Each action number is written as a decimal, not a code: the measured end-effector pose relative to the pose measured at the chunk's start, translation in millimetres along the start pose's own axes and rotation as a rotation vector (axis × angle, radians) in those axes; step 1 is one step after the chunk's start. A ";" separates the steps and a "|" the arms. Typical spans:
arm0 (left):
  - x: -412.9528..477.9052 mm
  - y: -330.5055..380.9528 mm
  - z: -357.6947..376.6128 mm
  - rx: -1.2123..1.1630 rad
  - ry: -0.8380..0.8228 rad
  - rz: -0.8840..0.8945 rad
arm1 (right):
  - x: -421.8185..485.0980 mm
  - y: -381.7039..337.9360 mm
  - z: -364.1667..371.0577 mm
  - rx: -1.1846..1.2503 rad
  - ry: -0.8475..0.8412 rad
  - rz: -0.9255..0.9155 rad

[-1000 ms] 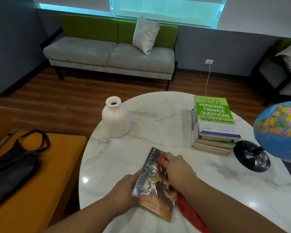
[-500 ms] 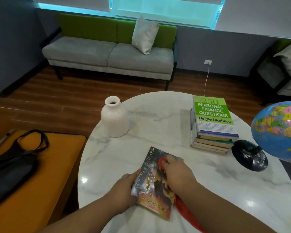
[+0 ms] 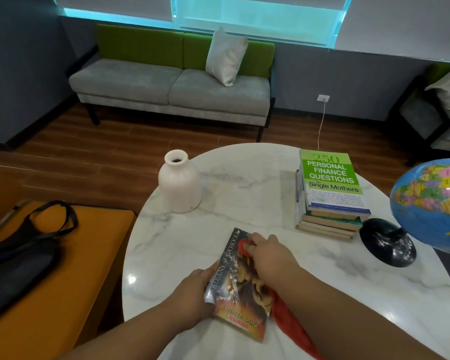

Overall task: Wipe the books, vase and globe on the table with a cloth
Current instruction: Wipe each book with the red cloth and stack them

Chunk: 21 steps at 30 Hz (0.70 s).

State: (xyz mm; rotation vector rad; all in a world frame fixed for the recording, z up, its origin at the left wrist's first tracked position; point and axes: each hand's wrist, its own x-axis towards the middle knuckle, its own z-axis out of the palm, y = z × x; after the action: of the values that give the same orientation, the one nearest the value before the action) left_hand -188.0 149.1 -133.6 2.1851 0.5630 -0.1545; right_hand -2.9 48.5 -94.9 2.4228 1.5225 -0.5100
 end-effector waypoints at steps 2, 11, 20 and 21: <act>0.1 1.1 0.2 0.004 -0.001 -0.003 | -0.5 -7.3 0.2 0.000 -0.004 -0.069; 3.7 -5.6 2.7 0.007 0.006 -0.025 | 1.6 -7.4 5.7 0.030 -0.032 -0.116; 3.0 -3.1 0.5 0.010 0.003 -0.013 | 1.3 -14.0 -2.0 0.026 -0.101 -0.132; 3.5 -3.9 0.7 0.008 0.005 -0.014 | 1.3 -11.0 -1.2 0.036 -0.095 -0.127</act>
State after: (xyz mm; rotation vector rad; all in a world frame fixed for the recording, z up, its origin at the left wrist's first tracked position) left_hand -186.6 151.8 -137.8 2.1898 0.5814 -0.1592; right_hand -12.1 54.8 -94.4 2.3027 1.6467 -0.6732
